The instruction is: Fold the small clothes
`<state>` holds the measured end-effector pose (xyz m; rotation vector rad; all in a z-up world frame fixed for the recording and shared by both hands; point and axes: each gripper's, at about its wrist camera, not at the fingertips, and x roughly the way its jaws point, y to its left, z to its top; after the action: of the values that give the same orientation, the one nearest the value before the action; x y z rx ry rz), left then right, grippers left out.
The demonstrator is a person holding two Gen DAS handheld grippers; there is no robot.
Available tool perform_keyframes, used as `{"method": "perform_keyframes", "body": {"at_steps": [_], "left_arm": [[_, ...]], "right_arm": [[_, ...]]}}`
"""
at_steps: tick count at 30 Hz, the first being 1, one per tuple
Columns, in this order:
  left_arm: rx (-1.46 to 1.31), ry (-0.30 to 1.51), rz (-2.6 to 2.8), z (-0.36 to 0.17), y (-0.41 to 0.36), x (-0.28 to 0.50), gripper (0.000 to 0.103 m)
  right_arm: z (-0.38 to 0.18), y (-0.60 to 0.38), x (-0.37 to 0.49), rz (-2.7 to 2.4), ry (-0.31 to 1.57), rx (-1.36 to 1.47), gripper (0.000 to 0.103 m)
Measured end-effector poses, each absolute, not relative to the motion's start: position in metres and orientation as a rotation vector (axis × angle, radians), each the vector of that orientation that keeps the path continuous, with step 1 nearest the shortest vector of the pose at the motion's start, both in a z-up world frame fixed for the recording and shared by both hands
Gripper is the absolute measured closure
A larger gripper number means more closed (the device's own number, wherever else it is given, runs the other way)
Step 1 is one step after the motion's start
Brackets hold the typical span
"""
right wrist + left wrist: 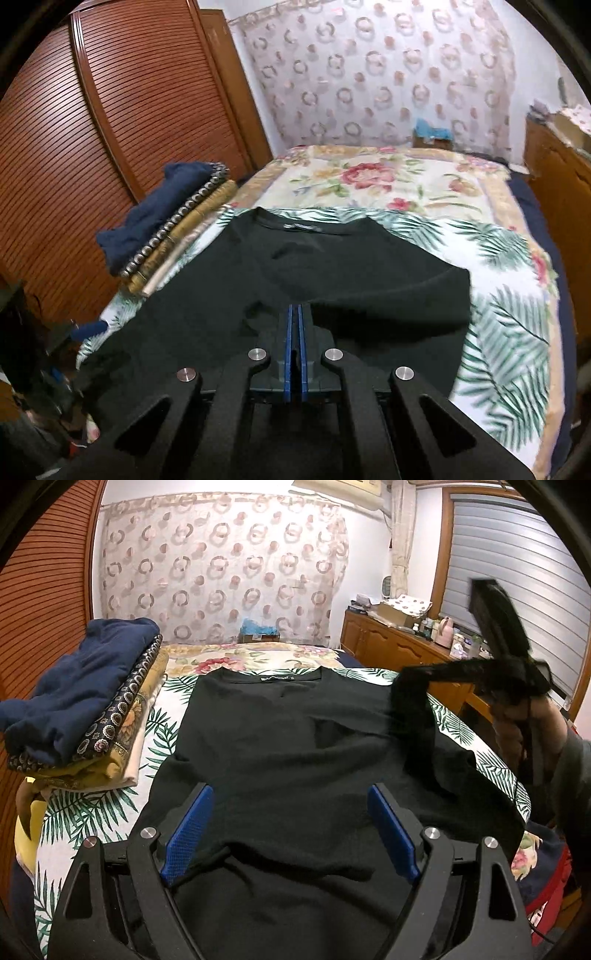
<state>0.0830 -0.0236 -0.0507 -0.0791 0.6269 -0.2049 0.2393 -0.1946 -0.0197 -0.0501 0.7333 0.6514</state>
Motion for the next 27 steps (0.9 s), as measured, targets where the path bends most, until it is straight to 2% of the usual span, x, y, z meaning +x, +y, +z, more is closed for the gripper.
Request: {"method": "perform_keyframes", "body": {"at_steps": [5, 7, 8, 9, 14, 19, 27], "left_arm": [[-0.081, 0.628, -0.205, -0.051, -0.023, 0.083, 0.017], [-0.087, 0.631, -0.206, -0.052, -0.022, 0.082, 0.017], [-0.090, 0.633, -0.206, -0.052, -0.021, 0.081, 0.017], [-0.092, 0.635, -0.205, -0.053, -0.020, 0.081, 0.017], [-0.100, 0.643, -0.201, -0.055, -0.017, 0.081, 0.017], [-0.100, 0.647, -0.201, -0.057, -0.016, 0.082, 0.017], [-0.097, 0.657, -0.188, -0.059, -0.013, 0.089, 0.017]], "right_arm": [[-0.035, -0.161, 0.276, 0.625, 0.784, -0.069, 0.099], [-0.044, -0.154, 0.283, 0.620, 0.818, -0.067, 0.087], [-0.046, -0.153, 0.287, 0.637, 0.844, -0.055, 0.074], [-0.049, -0.150, 0.289, 0.656, 0.865, -0.041, 0.066], [-0.037, -0.162, 0.285, 0.639, 0.814, -0.080, 0.064], [-0.033, -0.201, 0.239, 0.570, 0.769, -0.140, 0.064], [-0.055, -0.246, 0.214, 0.406, 0.802, -0.204, 0.064]]}}
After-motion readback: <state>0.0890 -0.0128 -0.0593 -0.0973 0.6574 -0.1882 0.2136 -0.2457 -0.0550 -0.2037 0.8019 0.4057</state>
